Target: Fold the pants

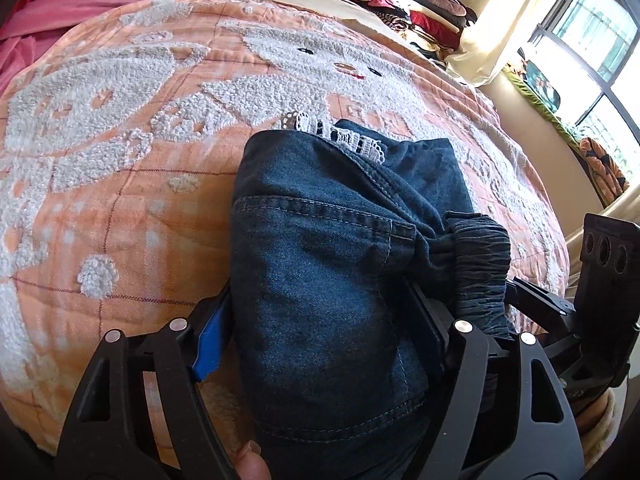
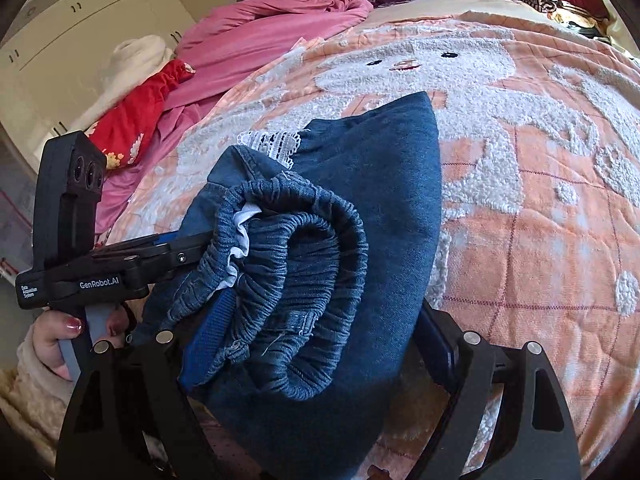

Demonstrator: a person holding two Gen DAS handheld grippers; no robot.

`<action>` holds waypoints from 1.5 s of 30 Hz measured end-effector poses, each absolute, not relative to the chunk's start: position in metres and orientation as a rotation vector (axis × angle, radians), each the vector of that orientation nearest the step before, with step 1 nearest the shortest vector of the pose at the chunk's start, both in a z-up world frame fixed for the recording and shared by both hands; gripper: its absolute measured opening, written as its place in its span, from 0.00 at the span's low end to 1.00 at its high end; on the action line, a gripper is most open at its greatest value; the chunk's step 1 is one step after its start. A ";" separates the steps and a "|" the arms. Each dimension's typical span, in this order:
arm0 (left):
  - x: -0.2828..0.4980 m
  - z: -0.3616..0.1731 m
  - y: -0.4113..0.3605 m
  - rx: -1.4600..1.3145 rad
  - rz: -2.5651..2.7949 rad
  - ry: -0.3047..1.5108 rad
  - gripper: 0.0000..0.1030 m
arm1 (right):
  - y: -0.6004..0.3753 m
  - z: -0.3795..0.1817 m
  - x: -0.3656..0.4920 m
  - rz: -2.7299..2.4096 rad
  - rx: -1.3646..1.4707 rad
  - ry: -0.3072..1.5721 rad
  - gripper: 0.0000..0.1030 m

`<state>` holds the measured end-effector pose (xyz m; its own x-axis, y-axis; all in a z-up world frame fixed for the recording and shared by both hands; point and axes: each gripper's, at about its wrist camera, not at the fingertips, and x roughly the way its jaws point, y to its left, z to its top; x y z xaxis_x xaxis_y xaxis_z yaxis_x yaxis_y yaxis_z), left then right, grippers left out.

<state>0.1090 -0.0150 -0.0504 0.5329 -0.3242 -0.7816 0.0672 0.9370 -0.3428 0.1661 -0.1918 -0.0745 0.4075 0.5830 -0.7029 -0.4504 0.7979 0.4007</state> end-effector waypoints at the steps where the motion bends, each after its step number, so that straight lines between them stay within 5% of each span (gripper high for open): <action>1: 0.109 -0.050 -0.015 -0.290 -0.238 0.983 0.63 | -0.191 -0.075 0.167 0.653 0.160 0.948 0.81; 9: 0.108 -0.046 -0.018 -0.291 -0.230 0.974 0.48 | -0.185 -0.073 0.167 0.665 0.175 0.924 0.60; 15: 0.104 -0.039 -0.020 -0.288 -0.230 0.966 0.44 | -0.182 -0.064 0.161 0.672 0.157 0.896 0.55; 45: 0.147 0.019 -0.001 -0.271 -0.225 0.867 0.40 | -0.155 -0.004 0.198 0.697 0.031 0.727 0.52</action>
